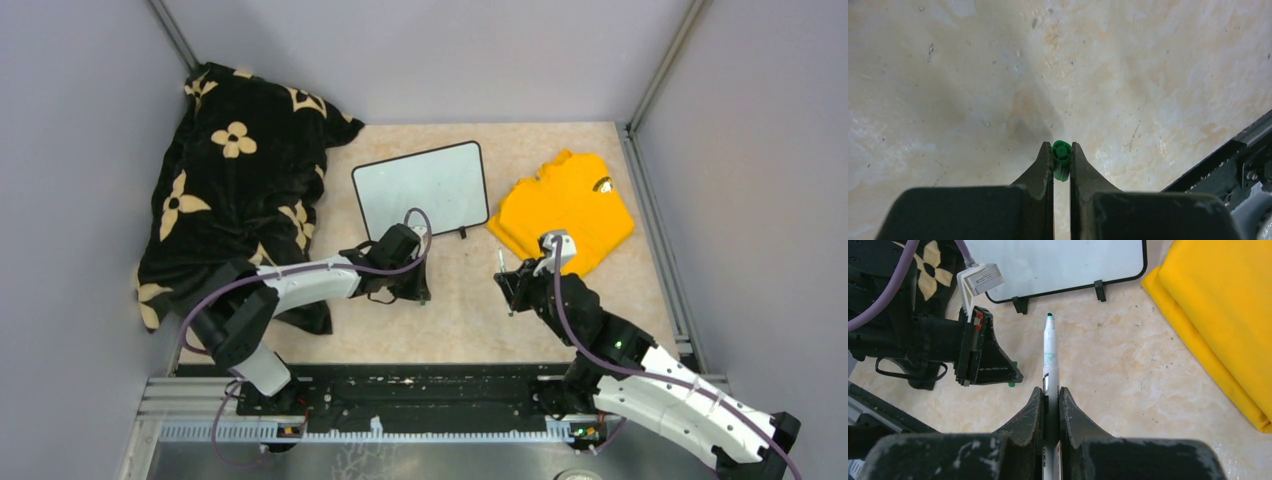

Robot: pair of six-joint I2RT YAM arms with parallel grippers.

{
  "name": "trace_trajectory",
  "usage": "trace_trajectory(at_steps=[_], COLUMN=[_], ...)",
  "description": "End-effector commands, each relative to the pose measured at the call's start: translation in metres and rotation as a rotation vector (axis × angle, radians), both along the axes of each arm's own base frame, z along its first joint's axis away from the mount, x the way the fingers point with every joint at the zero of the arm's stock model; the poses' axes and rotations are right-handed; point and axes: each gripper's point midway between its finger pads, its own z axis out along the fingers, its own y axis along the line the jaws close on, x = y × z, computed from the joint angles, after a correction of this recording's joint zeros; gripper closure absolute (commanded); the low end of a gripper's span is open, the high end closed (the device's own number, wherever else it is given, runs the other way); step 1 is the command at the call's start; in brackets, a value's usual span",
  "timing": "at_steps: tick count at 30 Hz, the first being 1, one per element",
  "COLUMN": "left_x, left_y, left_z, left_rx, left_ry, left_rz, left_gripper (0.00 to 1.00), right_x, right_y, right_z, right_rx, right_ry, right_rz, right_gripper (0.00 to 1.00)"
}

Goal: Write a sentence on the whiteboard
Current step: Place the pen cap at the center of the board.

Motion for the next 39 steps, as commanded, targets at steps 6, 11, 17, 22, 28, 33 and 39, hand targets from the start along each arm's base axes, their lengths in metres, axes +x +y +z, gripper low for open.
trace_trajectory(at_steps=[6,11,17,22,28,33,39], left_x=[0.015,0.012,0.01,0.008,0.006,0.006,0.009], left_y=[-0.01,-0.006,-0.005,-0.003,-0.002,-0.003,-0.003], left_z=[-0.015,-0.022,-0.022,-0.025,-0.026,-0.024,-0.014], left_rx=[0.04,0.058,0.06,0.064,0.063,0.056,0.039], left_ry=[0.005,0.015,0.018,0.023,0.029,0.03,0.009], left_rz=[0.044,0.048,0.044,0.045,0.044,0.045,0.061], left_gripper=[1.0,0.92,0.81,0.76,0.71,0.67,0.61], right_x=[0.006,0.006,0.007,0.007,0.007,0.007,0.006], right_y=[-0.003,-0.003,0.0,0.0,0.0,0.0,0.0], right_z=[0.012,0.01,0.011,0.012,0.012,0.011,0.011], right_rx=[-0.01,-0.012,-0.008,-0.011,-0.012,-0.009,-0.009], right_ry=[-0.044,-0.042,-0.043,-0.046,-0.044,-0.042,-0.041], right_rz=[-0.018,-0.016,-0.01,-0.008,-0.008,-0.007,-0.006], right_gripper=[1.0,1.0,1.0,1.0,1.0,1.0,1.0])
